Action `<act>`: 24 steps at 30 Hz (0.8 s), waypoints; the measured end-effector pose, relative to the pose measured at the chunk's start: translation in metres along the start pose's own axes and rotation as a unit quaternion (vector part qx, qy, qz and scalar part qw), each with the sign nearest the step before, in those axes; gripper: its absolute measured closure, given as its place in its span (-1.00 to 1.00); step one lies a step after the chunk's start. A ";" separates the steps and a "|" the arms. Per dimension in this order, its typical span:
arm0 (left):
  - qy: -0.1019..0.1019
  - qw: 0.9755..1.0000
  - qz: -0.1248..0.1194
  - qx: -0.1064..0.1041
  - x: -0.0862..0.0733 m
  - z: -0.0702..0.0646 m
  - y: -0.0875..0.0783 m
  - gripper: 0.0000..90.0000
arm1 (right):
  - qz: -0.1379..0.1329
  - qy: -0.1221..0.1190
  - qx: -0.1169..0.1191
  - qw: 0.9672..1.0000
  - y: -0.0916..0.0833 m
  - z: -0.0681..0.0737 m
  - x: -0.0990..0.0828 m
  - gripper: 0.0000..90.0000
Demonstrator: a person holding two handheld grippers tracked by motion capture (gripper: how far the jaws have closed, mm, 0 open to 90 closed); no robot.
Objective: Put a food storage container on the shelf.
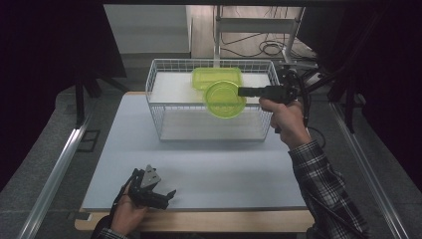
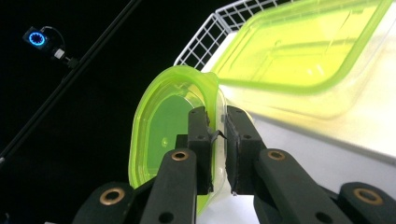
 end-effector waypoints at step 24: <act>-0.031 0.999 -0.011 -0.017 0.001 0.003 -0.002 -1.00 | -0.051 -0.015 -0.048 0.997 0.013 0.002 0.057 0.81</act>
Point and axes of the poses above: each handheld gripper's, and its own axes: y roughly forward along the jaws, x roughly out of its top, z roughly to its left, the point moved 4 cm from there along y, roughly forward along the jaws, and after that the axes turned 14 degrees about x, right-handed, at the moved point
